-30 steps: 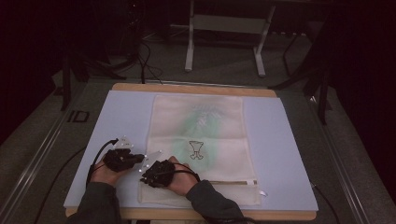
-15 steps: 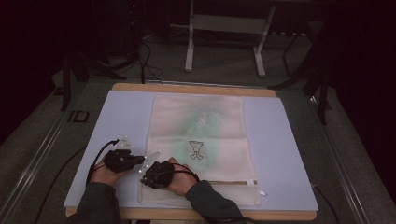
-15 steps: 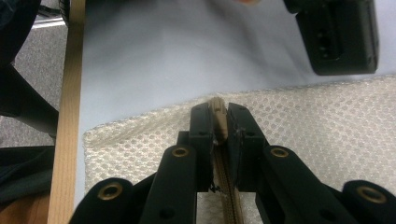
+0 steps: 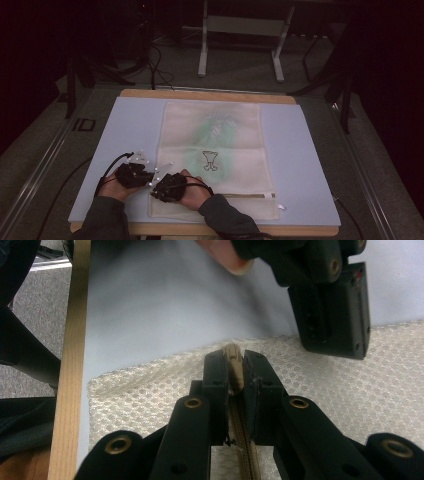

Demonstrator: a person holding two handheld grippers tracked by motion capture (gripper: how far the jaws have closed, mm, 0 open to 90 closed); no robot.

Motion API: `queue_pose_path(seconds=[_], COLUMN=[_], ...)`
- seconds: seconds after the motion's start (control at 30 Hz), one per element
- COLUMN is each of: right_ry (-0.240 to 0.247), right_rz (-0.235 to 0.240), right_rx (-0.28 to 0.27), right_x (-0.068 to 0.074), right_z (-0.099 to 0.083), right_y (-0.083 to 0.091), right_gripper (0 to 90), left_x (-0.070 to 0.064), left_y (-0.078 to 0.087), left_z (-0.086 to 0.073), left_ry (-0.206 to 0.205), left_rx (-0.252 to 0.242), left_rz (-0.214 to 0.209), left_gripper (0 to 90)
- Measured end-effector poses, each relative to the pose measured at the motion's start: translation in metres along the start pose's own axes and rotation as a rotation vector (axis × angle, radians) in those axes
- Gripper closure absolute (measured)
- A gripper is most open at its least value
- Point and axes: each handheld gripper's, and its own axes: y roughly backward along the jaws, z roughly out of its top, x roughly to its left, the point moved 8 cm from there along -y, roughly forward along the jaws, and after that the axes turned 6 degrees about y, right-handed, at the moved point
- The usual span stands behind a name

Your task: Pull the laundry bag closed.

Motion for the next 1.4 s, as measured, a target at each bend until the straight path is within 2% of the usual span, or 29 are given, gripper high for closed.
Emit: queue_pose_path(seconds=[0.23,0.47,0.83,1.4], right_ry=[-0.002,-0.002,0.005,0.003], right_rz=[-0.006,-0.013,-0.021,-0.026], right_rx=[-0.013,-0.01,-0.018,-0.01], right_x=[0.0,0.001,0.001,0.001], right_z=[-0.001,-0.001,-0.002,-0.006], right_y=[0.0,0.0,0.001,0.005], right_gripper=[81.9,82.0,82.2,82.3], left_x=[-0.003,-0.008,-0.01,-0.008], left_y=[0.001,0.0,0.002,0.002], left_z=[-0.007,-0.01,-0.014,-0.014], left_ry=[0.011,0.028,0.085,0.091], left_rx=[0.023,0.045,0.071,0.068], left_rz=[-0.021,-0.022,-0.012,-0.029], left_gripper=[89.4,89.4,89.7,89.9])
